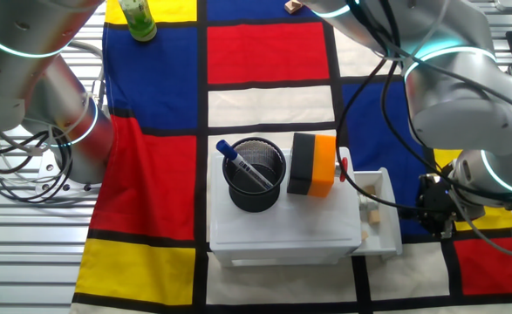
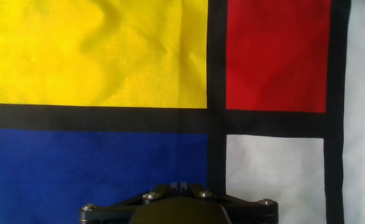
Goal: Use the gripper to push and close the drawer
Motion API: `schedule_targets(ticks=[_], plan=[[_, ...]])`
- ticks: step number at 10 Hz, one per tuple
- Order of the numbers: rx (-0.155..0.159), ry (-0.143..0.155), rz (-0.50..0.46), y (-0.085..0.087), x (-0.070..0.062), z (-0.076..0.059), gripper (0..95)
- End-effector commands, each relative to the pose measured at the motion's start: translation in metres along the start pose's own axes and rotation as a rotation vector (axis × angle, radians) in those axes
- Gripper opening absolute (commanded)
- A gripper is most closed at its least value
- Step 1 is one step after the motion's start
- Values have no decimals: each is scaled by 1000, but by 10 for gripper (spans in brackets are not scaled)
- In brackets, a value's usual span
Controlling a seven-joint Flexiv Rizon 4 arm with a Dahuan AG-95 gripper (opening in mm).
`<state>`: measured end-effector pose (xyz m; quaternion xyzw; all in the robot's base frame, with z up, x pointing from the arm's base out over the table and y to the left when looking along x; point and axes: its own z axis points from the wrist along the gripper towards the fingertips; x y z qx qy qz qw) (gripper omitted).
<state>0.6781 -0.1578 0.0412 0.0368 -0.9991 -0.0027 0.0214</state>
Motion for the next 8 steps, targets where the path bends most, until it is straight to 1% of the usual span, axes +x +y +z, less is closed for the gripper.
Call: schedule_targets(ticks=[1,8], plan=[[0,0,0,-1,1,-1,0],[-22,-8,21,-2,2,-2,0]])
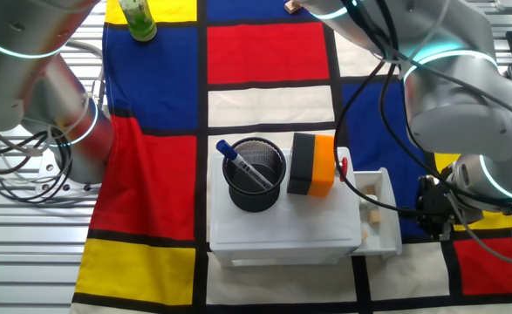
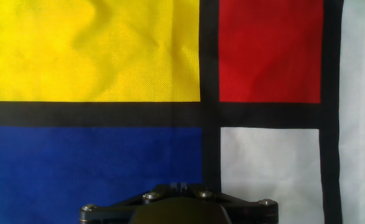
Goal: Use the gripper to push and close the drawer
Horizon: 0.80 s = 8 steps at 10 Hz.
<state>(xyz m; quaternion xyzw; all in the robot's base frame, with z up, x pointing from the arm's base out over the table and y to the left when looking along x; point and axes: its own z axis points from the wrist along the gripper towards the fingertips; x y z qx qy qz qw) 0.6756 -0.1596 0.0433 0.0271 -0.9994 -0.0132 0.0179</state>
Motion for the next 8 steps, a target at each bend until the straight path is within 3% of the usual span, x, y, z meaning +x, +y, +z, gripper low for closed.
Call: schedule_targets(ticks=[1,8], plan=[[-3,0,2,0,0,0,0],[1,5,-11,0,-1,0,0]])
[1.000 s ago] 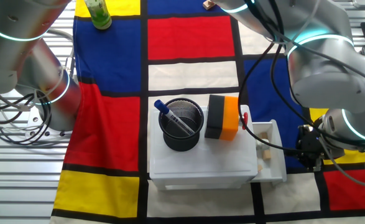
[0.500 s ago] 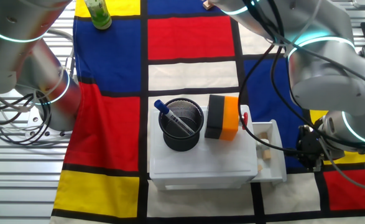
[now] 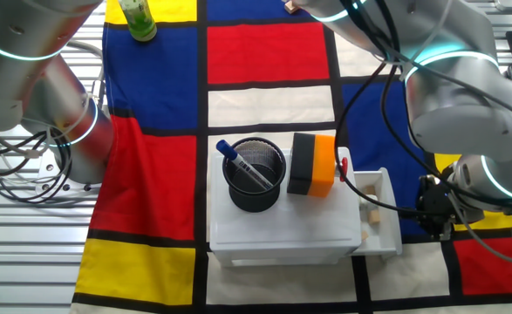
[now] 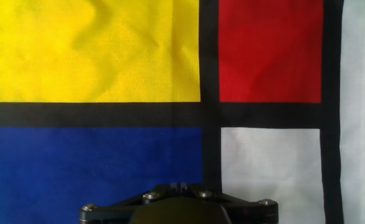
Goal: Use the gripper to push and close the drawer
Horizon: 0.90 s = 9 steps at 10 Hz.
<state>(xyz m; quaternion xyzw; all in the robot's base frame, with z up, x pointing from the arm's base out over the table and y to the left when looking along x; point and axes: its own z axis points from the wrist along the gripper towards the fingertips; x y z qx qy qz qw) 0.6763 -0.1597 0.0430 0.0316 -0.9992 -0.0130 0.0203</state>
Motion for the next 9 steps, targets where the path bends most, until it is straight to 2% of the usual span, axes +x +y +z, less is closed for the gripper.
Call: schedule_targets(ticks=[1,9], plan=[[1,0,-3,1,0,0,0],[2,6,-37,1,-1,0,0]])
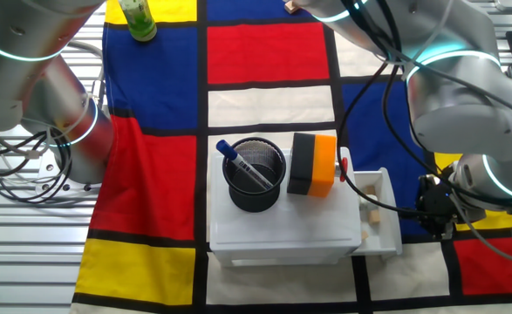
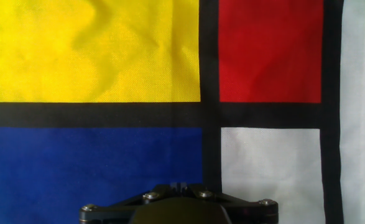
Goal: Use the gripper to push and close the drawer
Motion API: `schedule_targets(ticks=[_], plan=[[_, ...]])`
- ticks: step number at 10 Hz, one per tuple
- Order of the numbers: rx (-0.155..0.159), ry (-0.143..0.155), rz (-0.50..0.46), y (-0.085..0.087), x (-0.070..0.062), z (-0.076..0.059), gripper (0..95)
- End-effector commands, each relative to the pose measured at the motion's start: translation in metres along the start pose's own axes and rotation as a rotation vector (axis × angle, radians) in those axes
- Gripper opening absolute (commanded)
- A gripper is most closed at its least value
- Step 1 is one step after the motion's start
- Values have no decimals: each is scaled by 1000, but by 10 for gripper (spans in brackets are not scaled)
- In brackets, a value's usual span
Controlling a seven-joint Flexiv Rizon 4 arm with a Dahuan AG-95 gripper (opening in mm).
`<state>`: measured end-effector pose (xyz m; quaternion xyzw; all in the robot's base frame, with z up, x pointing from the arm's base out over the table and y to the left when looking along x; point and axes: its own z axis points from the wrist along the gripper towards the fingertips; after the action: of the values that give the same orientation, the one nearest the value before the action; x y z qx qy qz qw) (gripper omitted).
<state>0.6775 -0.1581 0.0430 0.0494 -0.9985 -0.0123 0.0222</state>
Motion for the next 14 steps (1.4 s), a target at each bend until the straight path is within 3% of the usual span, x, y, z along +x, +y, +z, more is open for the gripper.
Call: schedule_targets(ticks=[1,7,13,14], plan=[[0,2,-6,0,0,0,0],[6,1,-31,0,0,0,0],[4,7,-191,0,0,0,0],[6,-5,-206,0,0,0,0]])
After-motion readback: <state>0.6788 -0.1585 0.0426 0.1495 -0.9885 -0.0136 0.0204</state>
